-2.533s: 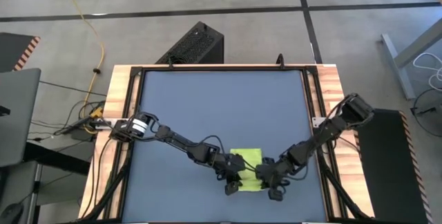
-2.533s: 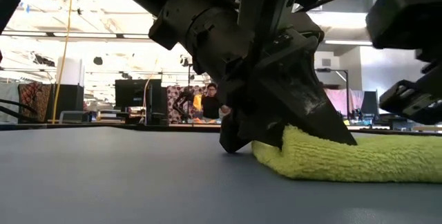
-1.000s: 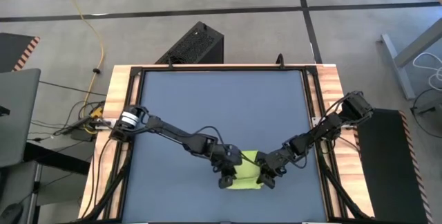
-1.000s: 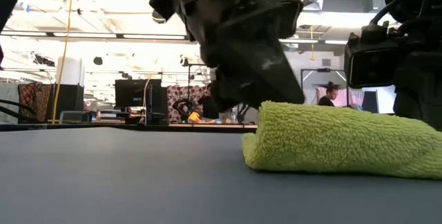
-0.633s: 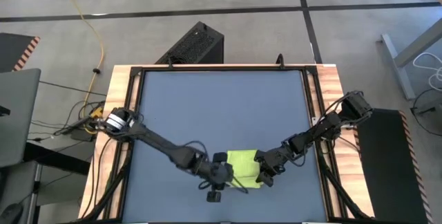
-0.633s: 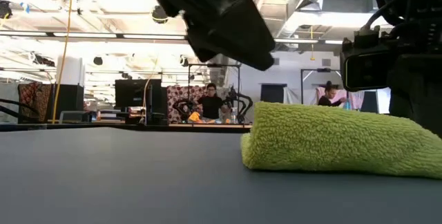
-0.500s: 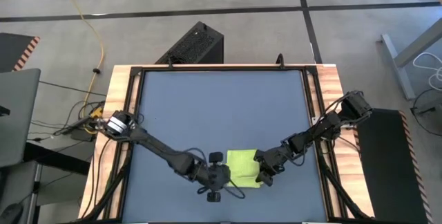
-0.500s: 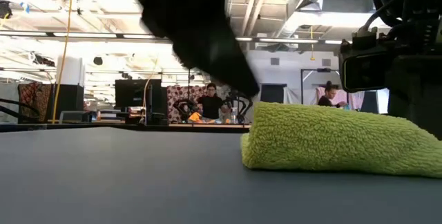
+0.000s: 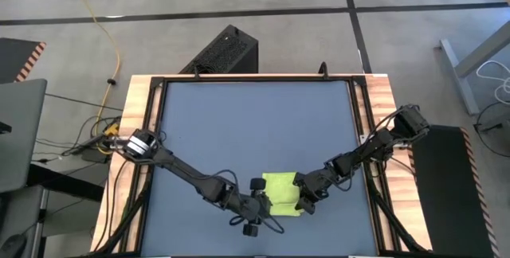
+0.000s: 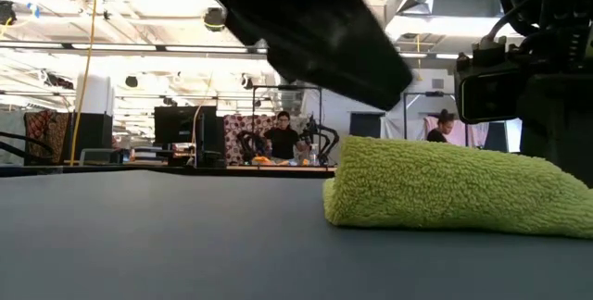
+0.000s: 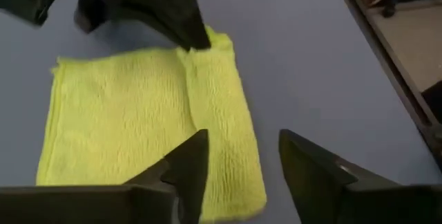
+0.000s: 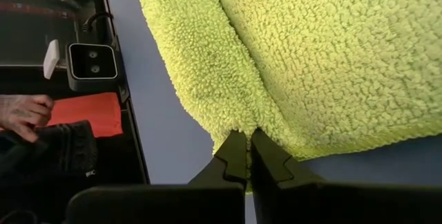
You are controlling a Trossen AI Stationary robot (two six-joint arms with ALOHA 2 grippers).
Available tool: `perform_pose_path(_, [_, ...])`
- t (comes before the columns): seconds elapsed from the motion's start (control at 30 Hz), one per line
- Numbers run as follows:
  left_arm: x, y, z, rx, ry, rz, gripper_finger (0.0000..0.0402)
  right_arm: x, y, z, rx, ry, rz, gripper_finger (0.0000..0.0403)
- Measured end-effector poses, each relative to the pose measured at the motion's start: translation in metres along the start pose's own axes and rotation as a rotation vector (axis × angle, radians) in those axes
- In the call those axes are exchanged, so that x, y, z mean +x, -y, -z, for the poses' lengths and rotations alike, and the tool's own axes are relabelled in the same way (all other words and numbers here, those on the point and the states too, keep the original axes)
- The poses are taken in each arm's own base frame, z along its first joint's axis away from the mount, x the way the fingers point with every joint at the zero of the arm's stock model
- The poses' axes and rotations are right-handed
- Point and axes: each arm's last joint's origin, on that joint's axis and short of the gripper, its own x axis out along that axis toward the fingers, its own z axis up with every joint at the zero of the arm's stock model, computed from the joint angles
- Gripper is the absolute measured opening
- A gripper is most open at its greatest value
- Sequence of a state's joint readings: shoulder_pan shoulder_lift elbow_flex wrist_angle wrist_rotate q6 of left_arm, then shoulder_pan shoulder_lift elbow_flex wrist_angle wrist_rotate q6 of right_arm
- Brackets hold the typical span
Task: Roll towel into tight, uniform cylinder
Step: Roll the green towel
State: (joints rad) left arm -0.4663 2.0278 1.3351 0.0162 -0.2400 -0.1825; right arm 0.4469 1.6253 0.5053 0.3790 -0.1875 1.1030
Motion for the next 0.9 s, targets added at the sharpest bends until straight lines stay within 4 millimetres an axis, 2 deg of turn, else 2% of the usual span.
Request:
perform_pose_path(0.13, [0.014, 0.000, 0.013, 0.016, -0.039, 0.035, 0.0206, 0.000, 0.000, 0.000, -0.003, 0.005, -0.004, 0.0020])
perform_pose_path(0.23, [0.017, 0.001, 0.014, -0.021, -0.038, 0.063, 0.0229, 0.000, 0.000, -0.001, -0.005, 0.009, -0.004, 0.0020])
perform_pose_path(0.43, [0.022, -0.001, 0.017, -0.047, -0.037, 0.020, 0.0234, 0.000, 0.000, 0.000, -0.003, 0.008, 0.002, 0.0020])
perform_pose_path(0.57, [0.022, -0.003, 0.020, -0.096, -0.067, 0.026, 0.0195, 0.000, 0.001, -0.001, 0.005, 0.016, 0.011, 0.0020])
perform_pose_path(0.67, [0.022, -0.005, 0.020, -0.150, -0.076, 0.020, 0.0141, 0.000, 0.001, -0.001, 0.011, 0.033, 0.020, 0.0020])
perform_pose_path(0.83, [0.024, -0.013, 0.020, -0.272, -0.124, 0.101, 0.0023, -0.001, 0.003, -0.005, 0.038, 0.070, 0.036, 0.0021])
perform_pose_path(0.9, [0.025, -0.019, 0.021, -0.331, -0.158, 0.132, 0.0011, -0.001, 0.003, -0.006, 0.069, 0.075, 0.037, 0.0021])
